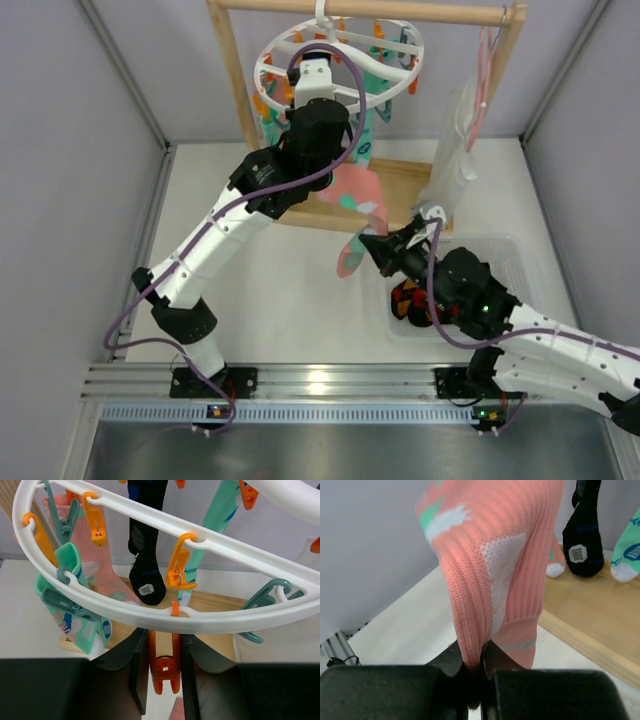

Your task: Remove the socks clipped to the hanger

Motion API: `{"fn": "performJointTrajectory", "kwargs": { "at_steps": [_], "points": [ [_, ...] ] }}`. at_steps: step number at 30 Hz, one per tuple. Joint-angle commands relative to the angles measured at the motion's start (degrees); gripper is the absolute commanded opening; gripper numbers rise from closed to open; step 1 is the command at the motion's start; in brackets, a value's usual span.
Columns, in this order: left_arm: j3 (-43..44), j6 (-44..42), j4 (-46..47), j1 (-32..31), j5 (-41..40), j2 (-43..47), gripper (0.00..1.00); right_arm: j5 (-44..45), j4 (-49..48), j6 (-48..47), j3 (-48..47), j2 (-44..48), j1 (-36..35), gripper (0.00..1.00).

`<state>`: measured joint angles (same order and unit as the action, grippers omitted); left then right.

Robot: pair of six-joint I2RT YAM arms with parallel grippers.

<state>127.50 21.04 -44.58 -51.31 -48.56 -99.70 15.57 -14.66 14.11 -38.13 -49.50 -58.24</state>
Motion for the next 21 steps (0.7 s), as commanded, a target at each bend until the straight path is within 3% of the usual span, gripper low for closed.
{"fn": "performJointTrajectory", "kwargs": {
  "at_steps": [1, 9, 12, 14, 17, 20, 21],
  "points": [
    [1.7, 1.2, 2.1, 1.1, 1.8, 0.6, 0.12, 1.9, 6.6, -1.1, -0.5, 6.1, 0.0, 0.00],
    [0.9, 2.2, 2.1, 1.2, 5.5, 1.0, 0.16, 18.6, 27.4, -0.9, -8.2, 11.5, 0.0, 0.00],
    [-0.3, 2.4, 2.2, 1.1, 6.9, 1.7, 0.32, 26.0, 38.2, 0.0, -12.8, 9.9, 0.0, 0.00],
    [-0.9, 2.3, 2.2, 1.2, 7.1, 2.2, 0.51, 29.8, 44.4, 1.3, -14.6, 9.2, 0.2, 0.00],
    [-1.6, 2.0, 2.1, 1.1, 8.2, 3.1, 0.59, 34.5, 48.7, 4.2, -15.4, 10.1, 2.2, 0.00],
    [-2.9, 1.7, 2.0, 1.2, 9.4, 4.2, 0.80, 31.6, 49.4, 5.5, -14.6, 11.6, 4.0, 0.00],
    [-3.4, 1.8, 2.2, 1.1, 9.5, 4.8, 0.97, 31.2, 49.9, 6.1, -14.5, 11.5, 4.3, 0.00]
  ]
}}
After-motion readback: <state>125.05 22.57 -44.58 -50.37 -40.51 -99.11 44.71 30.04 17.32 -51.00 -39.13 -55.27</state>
